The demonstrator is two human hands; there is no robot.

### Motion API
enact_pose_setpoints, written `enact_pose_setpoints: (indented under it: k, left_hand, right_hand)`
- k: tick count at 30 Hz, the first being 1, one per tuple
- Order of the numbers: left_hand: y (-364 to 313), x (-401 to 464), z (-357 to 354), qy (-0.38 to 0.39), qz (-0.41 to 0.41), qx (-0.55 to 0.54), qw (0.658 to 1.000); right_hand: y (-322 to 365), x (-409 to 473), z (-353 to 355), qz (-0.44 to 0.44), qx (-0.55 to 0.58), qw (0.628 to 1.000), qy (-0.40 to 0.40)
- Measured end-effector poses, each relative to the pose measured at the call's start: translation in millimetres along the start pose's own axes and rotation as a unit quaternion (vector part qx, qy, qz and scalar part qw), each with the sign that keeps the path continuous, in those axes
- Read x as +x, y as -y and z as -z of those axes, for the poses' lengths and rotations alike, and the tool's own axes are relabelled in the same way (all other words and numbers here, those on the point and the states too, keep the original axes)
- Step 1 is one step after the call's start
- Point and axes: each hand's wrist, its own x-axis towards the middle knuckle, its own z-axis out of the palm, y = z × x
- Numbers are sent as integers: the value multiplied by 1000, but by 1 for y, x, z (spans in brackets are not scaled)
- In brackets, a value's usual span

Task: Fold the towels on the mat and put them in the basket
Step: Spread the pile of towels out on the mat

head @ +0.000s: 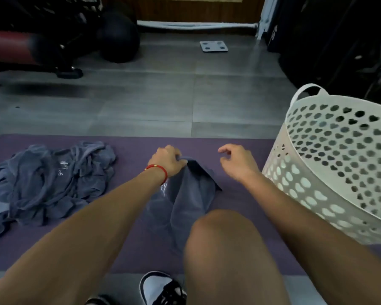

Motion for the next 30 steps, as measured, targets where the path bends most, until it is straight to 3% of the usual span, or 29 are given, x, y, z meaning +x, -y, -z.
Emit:
enact_pose_setpoints:
  k: [5, 8, 10, 12, 14, 17, 19, 21, 23, 25, 28, 30]
  left_hand:
    - [-78, 1, -10, 3, -125, -18, 992]
    - [-110, -12, -10, 26, -237, -17, 971]
    - [-118, -16, -7, 40, -261, -26, 964]
    - [-116, -15, -5, 48, -239, 13, 970]
    - [-117, -9, -7, 80, -191, 53, 977]
    - [-152, -13, -17, 181, -123, -71, 973]
    - [-194, -26, -26, 283, -48, -202, 936]
    - [-232, -31, -42, 365, 2, -234, 901]
    - [-261, -32, -63, 415, 28, -244, 876]
    - [-280, -28, -86, 413, 43, -264, 871]
    - [-295, -33, -118, 352, 28, -383, 853]
    - [-311, -45, -125, 318, 26, -465, 826]
  right_hand:
    - [-49, -24, 27, -11, -121, 990, -70]
    - [-58, -37, 32, 22, -43, 999, 12]
    - [-50, -40, 30, 70, 2, 995, 72]
    - [-43, -38, 36, 36, -3, 999, 27]
    - [-43, -45, 56, -5, -21, 993, -116]
    - [-66, -78, 92, 38, -172, 942, -285]
    - [-94, -96, 116, -15, -295, 917, -269]
    - [-125, -108, 137, -140, -272, 935, -179]
    - [-159, -125, 156, -228, -245, 923, -190]
    - [-197, -141, 175, -252, -263, 893, -265]
    - [-227, -160, 198, -295, -130, 907, -272]
    - [-235, -171, 208, -268, -72, 908, -313]
